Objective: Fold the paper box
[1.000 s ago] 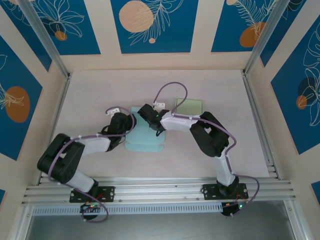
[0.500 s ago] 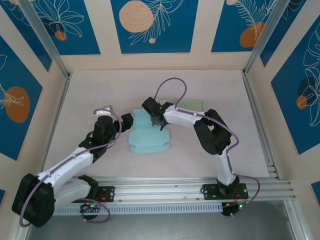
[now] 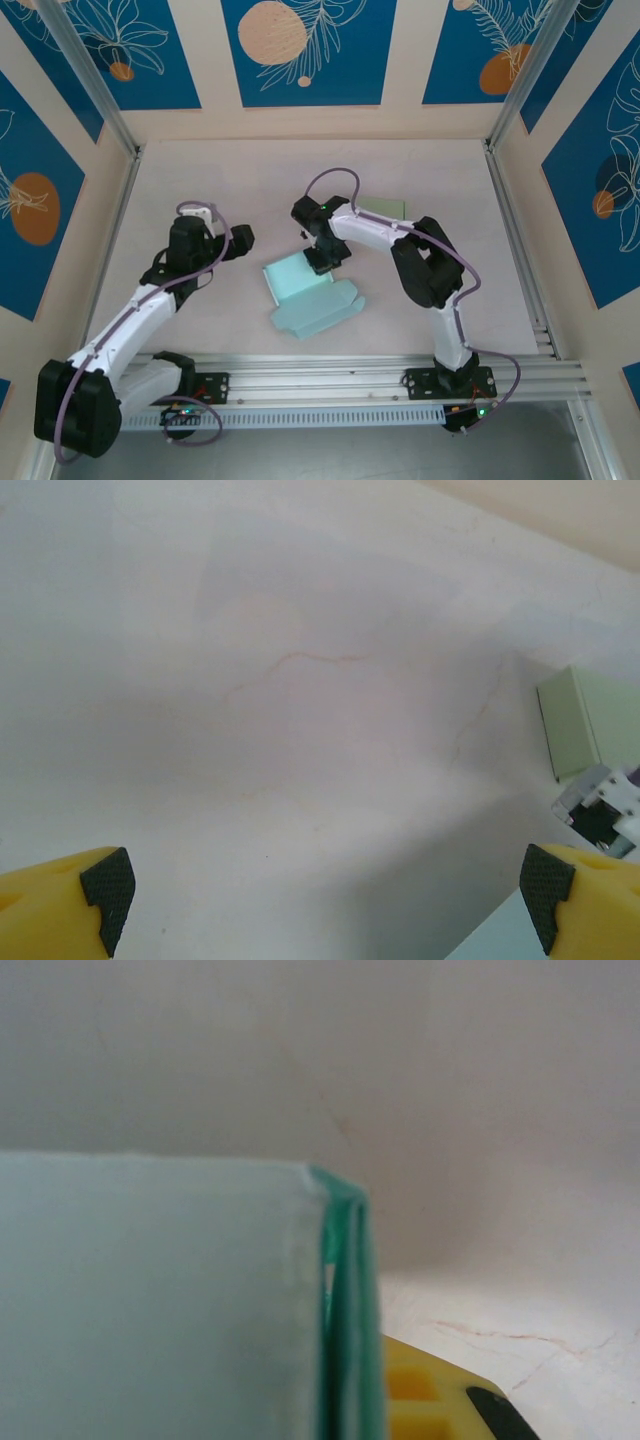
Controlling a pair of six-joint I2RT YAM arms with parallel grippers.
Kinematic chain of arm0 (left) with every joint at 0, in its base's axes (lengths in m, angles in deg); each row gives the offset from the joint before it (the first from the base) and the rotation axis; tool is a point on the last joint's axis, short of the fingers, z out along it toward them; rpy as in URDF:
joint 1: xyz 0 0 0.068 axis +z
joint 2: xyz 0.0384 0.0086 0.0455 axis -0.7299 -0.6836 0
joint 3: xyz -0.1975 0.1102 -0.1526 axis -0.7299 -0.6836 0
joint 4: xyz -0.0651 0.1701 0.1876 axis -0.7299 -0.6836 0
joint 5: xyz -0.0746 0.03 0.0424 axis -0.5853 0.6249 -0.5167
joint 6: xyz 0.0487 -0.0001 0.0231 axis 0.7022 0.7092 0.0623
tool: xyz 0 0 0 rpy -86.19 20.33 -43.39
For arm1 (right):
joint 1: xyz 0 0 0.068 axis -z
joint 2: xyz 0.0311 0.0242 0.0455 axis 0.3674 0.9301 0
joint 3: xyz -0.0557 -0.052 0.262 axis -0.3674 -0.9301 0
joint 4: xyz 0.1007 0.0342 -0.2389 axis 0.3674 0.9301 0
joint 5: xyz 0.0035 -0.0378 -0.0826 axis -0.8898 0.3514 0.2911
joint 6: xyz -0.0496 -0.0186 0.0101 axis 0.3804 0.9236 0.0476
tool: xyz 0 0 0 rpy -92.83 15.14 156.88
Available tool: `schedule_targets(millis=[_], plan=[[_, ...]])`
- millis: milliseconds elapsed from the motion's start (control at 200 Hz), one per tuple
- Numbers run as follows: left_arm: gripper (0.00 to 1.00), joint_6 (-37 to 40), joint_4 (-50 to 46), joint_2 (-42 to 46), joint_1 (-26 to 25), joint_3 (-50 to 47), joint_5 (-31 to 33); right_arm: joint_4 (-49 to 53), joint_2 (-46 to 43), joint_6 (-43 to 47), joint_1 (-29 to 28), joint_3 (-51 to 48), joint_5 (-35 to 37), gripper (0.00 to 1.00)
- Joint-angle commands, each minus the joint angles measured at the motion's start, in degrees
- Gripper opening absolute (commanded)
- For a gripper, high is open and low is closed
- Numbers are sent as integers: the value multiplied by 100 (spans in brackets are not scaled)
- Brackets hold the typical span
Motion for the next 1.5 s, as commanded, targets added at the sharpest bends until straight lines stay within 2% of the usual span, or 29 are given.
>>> schedule_targets(millis=[0,45,160,245,365,510,560,625,680,730,765,815,970,1115,1185,1240,1395,1490], plan=[[100,232,-82,-315,122,126,-611,793,485,511,35,390,-481,8],[99,274,-75,-470,144,162,-739,943,611,601,54,589,-560,12],[98,396,-33,-878,177,280,-1005,1264,867,704,123,1127,-430,34],[98,427,55,-1160,223,340,-1112,1362,974,724,196,1523,-430,45],[96,408,221,-1409,302,391,-1271,1468,1042,716,259,2097,-371,54],[94,509,114,-1535,358,549,-1279,1361,879,639,259,2706,-282,69],[91,566,61,-1546,366,583,-1255,1213,704,570,268,2852,-172,73],[84,683,-78,-1581,376,632,-1097,996,428,384,285,2983,97,73],[82,805,-241,-1635,377,674,-869,787,93,211,294,2944,308,71],[81,931,-384,-1721,383,699,-683,558,-292,63,287,2712,456,69],[76,1004,-463,-1804,385,703,-615,392,-636,-58,273,2434,578,67],[70,1069,-525,-1917,386,674,-550,115,-1172,-301,252,1888,848,62],[62,1004,-397,-2219,377,459,-787,-476,-3148,-1370,102,-417,1446,49],[54,971,-408,-2340,338,359,-1078,-393,-4651,-2752,-560,-2310,1914,39],[52,922,-423,-2314,325,256,-1129,-455,-5090,-3480,-899,-3098,1771,36],[46,835,-393,-2271,295,144,-1170,-872,-5307,-3899,-1132,-3733,1421,36],[42,516,-215,-2123,72,-231,-1283,-3426,-5149,-4599,-1272,-5415,62,36],[42,313,-135,-2023,-140,-470,-1267,-4407,-4626,-4709,-1191,-5728,-231,35]])
